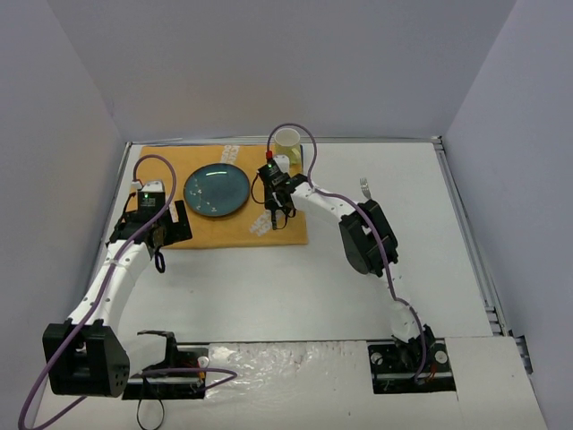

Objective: Set the dinner table for one person

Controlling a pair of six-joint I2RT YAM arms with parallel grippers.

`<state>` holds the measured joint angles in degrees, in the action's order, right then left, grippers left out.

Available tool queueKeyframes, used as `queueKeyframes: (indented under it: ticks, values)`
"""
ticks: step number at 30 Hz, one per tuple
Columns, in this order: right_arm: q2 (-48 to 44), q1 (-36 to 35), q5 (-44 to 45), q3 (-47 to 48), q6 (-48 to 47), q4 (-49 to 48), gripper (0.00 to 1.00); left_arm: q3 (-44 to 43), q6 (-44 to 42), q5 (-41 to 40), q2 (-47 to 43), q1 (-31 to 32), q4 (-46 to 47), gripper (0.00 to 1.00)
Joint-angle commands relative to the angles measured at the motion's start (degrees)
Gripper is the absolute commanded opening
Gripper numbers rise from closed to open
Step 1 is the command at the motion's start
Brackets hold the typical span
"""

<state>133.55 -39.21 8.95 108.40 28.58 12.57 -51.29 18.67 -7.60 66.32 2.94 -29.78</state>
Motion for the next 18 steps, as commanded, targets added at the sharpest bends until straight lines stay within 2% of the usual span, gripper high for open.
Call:
queueKeyframes:
  ticks: [1,8,18]
  values:
    - [0.44,-0.11,3.19,2.28,4.52,-0.97,0.00,-1.62,0.14,-0.99,0.03,0.14,1.15,0.97]
    - [0.37,0.45,4.87,-1.77,7.60,-0.96,0.00,-1.62,0.14,-0.94,0.02,0.22,1.22,0.97]
    - [-3.47,1.68,5.91,-6.84,5.61,-0.70,0.00,-1.78,0.12,-0.75,-0.23,0.16,1.30,0.97]
